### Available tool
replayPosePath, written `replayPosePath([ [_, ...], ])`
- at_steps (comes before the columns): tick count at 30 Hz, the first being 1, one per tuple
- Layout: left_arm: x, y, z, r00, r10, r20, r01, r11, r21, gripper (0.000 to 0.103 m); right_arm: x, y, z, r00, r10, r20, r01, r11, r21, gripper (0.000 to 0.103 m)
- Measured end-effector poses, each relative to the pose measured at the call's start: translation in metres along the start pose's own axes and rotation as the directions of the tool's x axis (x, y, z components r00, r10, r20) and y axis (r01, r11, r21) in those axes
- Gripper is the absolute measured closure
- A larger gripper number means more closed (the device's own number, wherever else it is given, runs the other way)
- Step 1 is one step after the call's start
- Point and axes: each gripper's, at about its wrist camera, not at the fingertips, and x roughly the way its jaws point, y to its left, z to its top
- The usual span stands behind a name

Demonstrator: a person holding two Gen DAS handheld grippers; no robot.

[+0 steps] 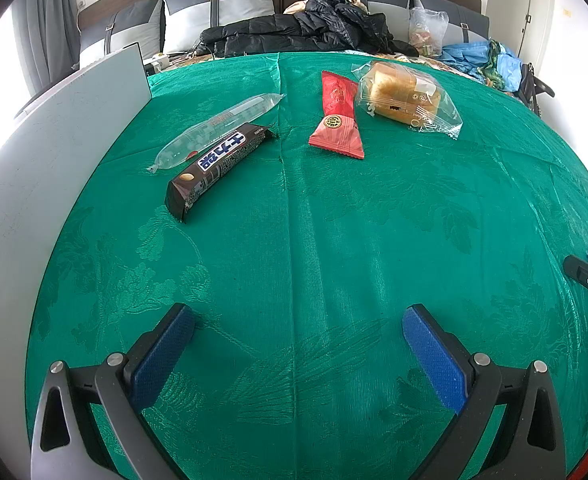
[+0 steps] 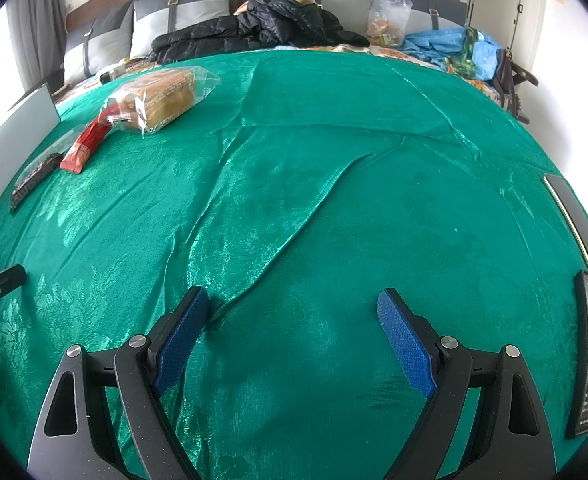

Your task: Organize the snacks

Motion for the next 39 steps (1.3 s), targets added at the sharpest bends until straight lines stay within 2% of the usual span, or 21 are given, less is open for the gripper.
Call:
replayPosePath([
  [20,-0.001,0.001,0.000,1.000,-0.001,-0.003,0.001,1.000,0.005,0.000,0.000,0.000,0.000,1.000,0.001,0.000,-0.001,1.000,0.001,0.015],
  [24,-0.002,0.001,0.000,0.999,-0.023,-0.043,0.025,0.999,0.045,0.000,0.000,0.001,0.000,1.000,0.001,0.000,-0.001,1.000,0.001,0.014],
  [27,0.002,0.011,0.015,0.993,-0.041,-0.109,0.048,0.997,0.063,0.000,0.000,0.001,0.000,1.000,0.000,0.000,0.000,1.000,0.002,0.014],
  [32,0.008,0.046,0.073,0.998,0.001,-0.064,0.002,0.999,0.034,0.000,0.000,0.001,0.000,1.000,0.001,0.000,-0.001,1.000,0.002,0.013],
  [34,0.018,0.057,0.092,0.997,-0.007,-0.073,0.008,1.000,0.007,0.000,0.000,0.002,0.001,1.000,0.001,0.000,-0.001,1.000,0.003,0.013],
  [37,0.045,0.071,0.113,0.992,-0.022,-0.128,0.020,1.000,-0.018,0.002,0.001,0.002,0.001,1.000,0.001,-0.002,-0.001,1.000,0.004,0.012],
  [39,0.059,0.071,0.118,0.988,-0.025,-0.155,0.025,1.000,-0.007,0.008,0.001,0.001,0.001,1.000,0.000,-0.002,0.000,1.000,0.004,0.012],
])
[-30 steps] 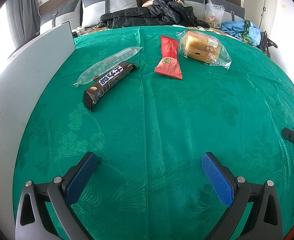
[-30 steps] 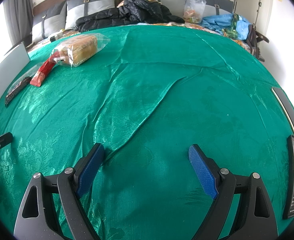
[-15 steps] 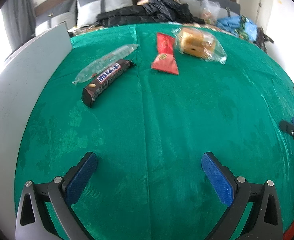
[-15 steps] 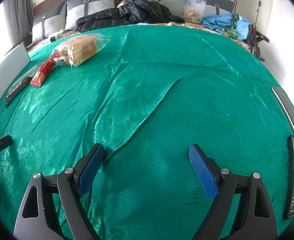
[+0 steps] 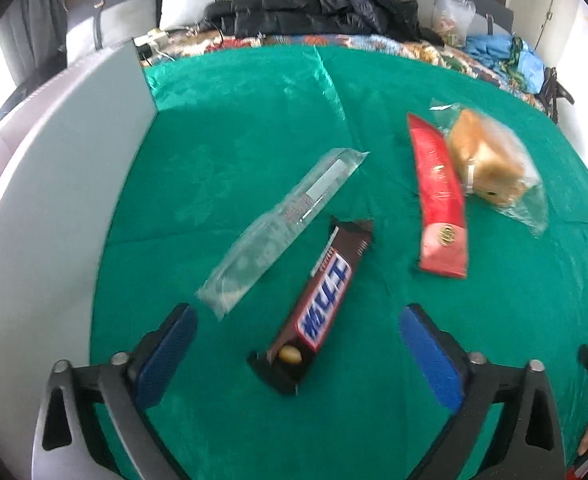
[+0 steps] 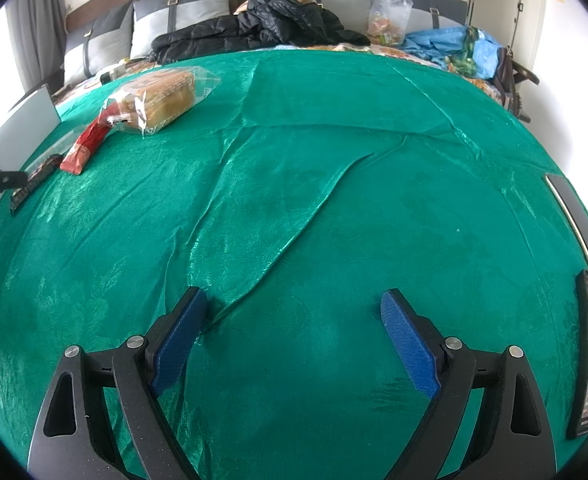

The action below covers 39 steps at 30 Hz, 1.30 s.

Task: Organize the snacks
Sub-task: 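Grasp the chocolate bar with the left tool and lift it, then lower the chocolate bar onto the table and open the left tool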

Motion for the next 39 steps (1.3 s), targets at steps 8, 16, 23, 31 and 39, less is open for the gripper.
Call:
replayPosePath([
  [8,0.002,-0.012,-0.004,1.000,0.007,0.014,-0.008,0.999,0.047,0.076,0.000,0.000,0.000,1.000,0.001,0.000,-0.001,1.000,0.000,0.012],
  [16,-0.031,-0.023,-0.047,0.999,-0.041,0.006,0.041,0.999,-0.004,0.086,0.000,0.000,0.001,1.000,0.001,0.000,-0.001,1.000,0.001,0.012],
  [23,-0.063,-0.041,-0.104,0.995,-0.097,-0.009,0.097,0.995,-0.036,0.085,0.000,0.001,0.001,1.000,0.001,0.000,-0.001,1.000,0.001,0.012],
  [31,-0.050,-0.050,-0.113,0.997,-0.027,0.072,0.025,0.999,0.027,0.012,0.000,0.001,0.001,1.000,0.001,0.000,-0.001,1.000,0.002,0.012],
  [39,-0.033,-0.041,-0.114,0.994,-0.003,0.113,-0.003,0.999,0.052,0.000,0.000,0.001,0.001,1.000,0.001,0.000,-0.001,1.000,0.002,0.012],
])
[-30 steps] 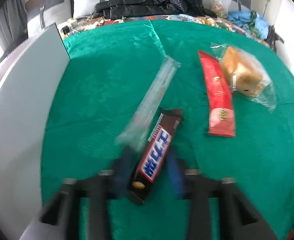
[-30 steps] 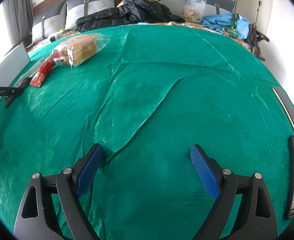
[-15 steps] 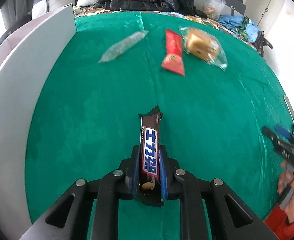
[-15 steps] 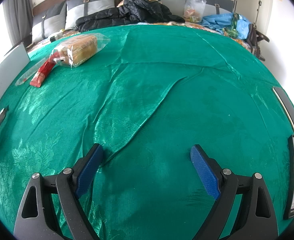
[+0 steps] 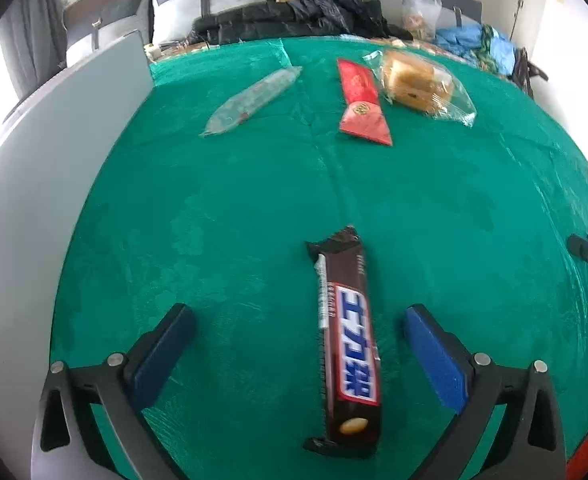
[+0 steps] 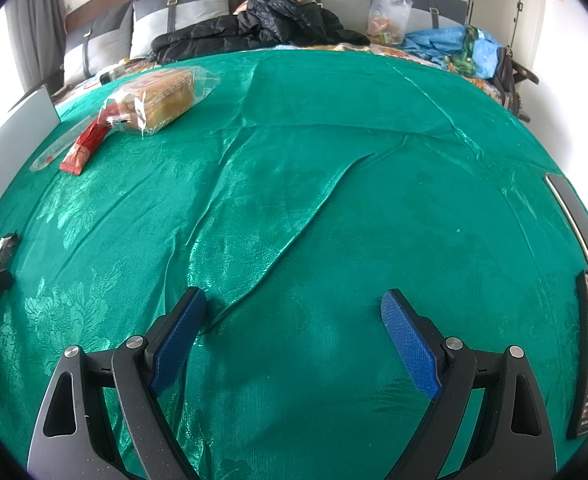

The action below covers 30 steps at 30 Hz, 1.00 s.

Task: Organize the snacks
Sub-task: 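Lower the chocolate bar onto the table and open the left tool, then grasp the red stick pack with the right tool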

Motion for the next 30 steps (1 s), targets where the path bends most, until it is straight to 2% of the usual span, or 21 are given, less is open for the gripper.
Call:
replayPosePath([
  [5,-0.002,0.002,-0.004,0.999,0.004,0.038,-0.004,1.000,-0.002,0.000,0.000,0.000,0.000,1.000,0.000,0.000,0.000,1.000,0.000,0.012],
  [13,-0.001,0.002,-0.004,0.999,0.006,0.040,-0.006,1.000,-0.005,0.000,0.000,0.001,0.000,1.000,0.000,-0.002,0.000,1.000,0.005,0.011],
  [15,-0.001,0.002,-0.004,0.999,0.006,0.040,-0.006,1.000,-0.005,0.000,0.000,0.007,0.006,0.999,-0.009,-0.044,0.010,0.999,0.035,0.011],
  [16,-0.001,0.002,-0.004,0.999,0.006,0.040,-0.006,1.000,-0.005,0.000,0.000,0.013,0.010,0.998,0.020,-0.064,-0.018,0.999,0.044,0.012],
  [17,-0.001,0.002,-0.004,0.999,0.005,0.040,-0.005,1.000,-0.005,0.000,-0.001,0.025,0.017,0.993,0.100,-0.057,-0.097,0.994,0.052,0.012],
  [20,-0.001,0.002,-0.004,0.999,0.006,0.040,-0.006,1.000,-0.005,0.000,0.000,0.071,0.046,0.968,0.247,-0.034,-0.247,0.969,0.010,0.012],
  [22,-0.001,0.002,-0.004,0.999,0.006,0.040,-0.006,1.000,-0.005,0.000,0.016,0.115,0.077,0.930,0.363,-0.047,-0.365,0.931,-0.018,0.013],
  [23,-0.001,0.002,-0.004,0.999,0.006,0.040,-0.006,1.000,-0.005,0.000,0.027,0.133,0.090,0.916,0.397,-0.058,-0.399,0.917,-0.024,0.014],
  [25,-0.001,0.002,-0.004,0.999,0.006,0.040,-0.006,1.000,-0.005,0.000,0.051,0.167,0.116,0.909,0.406,-0.095,-0.412,0.910,-0.046,0.015],
  [28,-0.001,0.002,-0.004,0.999,0.006,0.040,-0.005,1.000,-0.005,0.000,0.080,0.204,0.140,0.924,0.357,-0.139,-0.372,0.923,-0.101,0.016],
  [29,-0.001,0.002,-0.004,0.999,0.005,0.040,-0.005,1.000,-0.005,0.000,0.091,0.218,0.147,0.934,0.319,-0.162,-0.341,0.930,-0.135,0.016],
  [30,-0.001,0.002,-0.005,0.999,0.005,0.040,-0.005,1.000,-0.006,0.000,0.096,0.224,0.150,0.941,0.296,-0.167,-0.321,0.935,-0.153,0.022],
])
